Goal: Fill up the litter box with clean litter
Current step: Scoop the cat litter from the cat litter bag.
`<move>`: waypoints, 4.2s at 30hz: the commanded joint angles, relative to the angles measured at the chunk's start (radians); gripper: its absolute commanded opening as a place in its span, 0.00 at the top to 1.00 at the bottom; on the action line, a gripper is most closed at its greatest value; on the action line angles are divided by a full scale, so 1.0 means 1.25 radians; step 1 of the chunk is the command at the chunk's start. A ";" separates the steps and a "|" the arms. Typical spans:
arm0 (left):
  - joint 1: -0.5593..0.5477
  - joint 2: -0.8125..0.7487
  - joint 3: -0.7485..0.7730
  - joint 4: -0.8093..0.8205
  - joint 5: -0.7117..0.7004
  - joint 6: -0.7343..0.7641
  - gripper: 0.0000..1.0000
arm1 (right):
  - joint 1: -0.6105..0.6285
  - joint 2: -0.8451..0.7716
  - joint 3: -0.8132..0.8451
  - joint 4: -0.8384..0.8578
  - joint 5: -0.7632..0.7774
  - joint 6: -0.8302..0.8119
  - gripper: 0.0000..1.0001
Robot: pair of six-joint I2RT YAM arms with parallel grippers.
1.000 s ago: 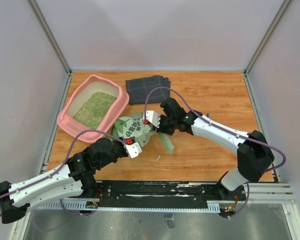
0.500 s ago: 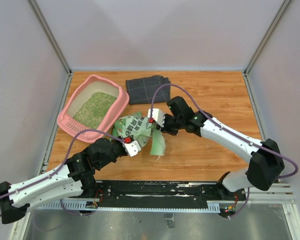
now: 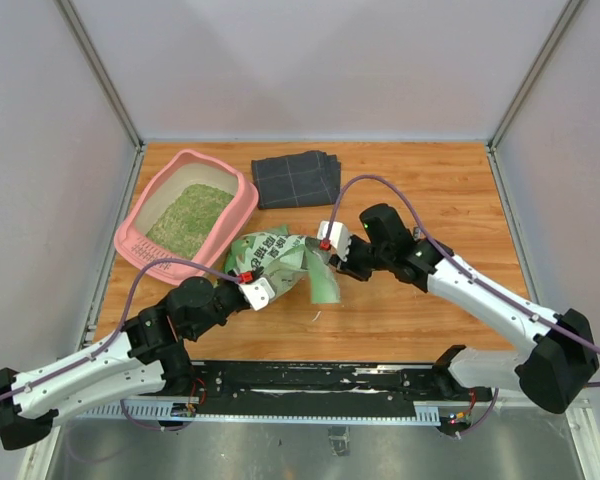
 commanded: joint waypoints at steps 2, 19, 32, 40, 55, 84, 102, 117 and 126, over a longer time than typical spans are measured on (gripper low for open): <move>-0.003 -0.029 0.039 0.032 -0.041 -0.007 1.00 | -0.044 -0.097 -0.051 0.123 -0.048 0.073 0.99; -0.003 -0.042 0.052 0.037 -0.045 -0.013 1.00 | -0.055 -0.196 -0.062 0.053 -0.070 0.028 0.99; -0.003 -0.036 0.065 0.042 -0.065 -0.013 1.00 | 0.001 -0.287 -0.083 0.006 0.070 -0.037 0.99; -0.003 -0.045 0.062 0.062 0.039 -0.003 1.00 | 0.064 -0.186 0.034 -0.126 0.177 -0.055 0.99; -0.004 0.001 0.011 -0.004 0.169 0.073 1.00 | 0.181 0.335 0.577 -0.613 0.505 -0.127 0.99; -0.003 0.048 -0.019 0.024 0.152 0.088 1.00 | 0.161 0.484 0.447 -0.217 0.232 -0.137 0.99; -0.004 0.008 -0.015 0.033 0.074 0.068 1.00 | 0.053 0.240 0.098 0.217 -0.031 -0.041 0.99; -0.004 -0.024 -0.007 0.048 0.008 0.049 1.00 | 0.044 0.051 -0.004 0.261 -0.063 0.002 0.99; -0.003 -0.048 0.015 0.069 -0.026 0.019 1.00 | 0.017 -0.047 -0.041 0.186 -0.074 0.010 0.99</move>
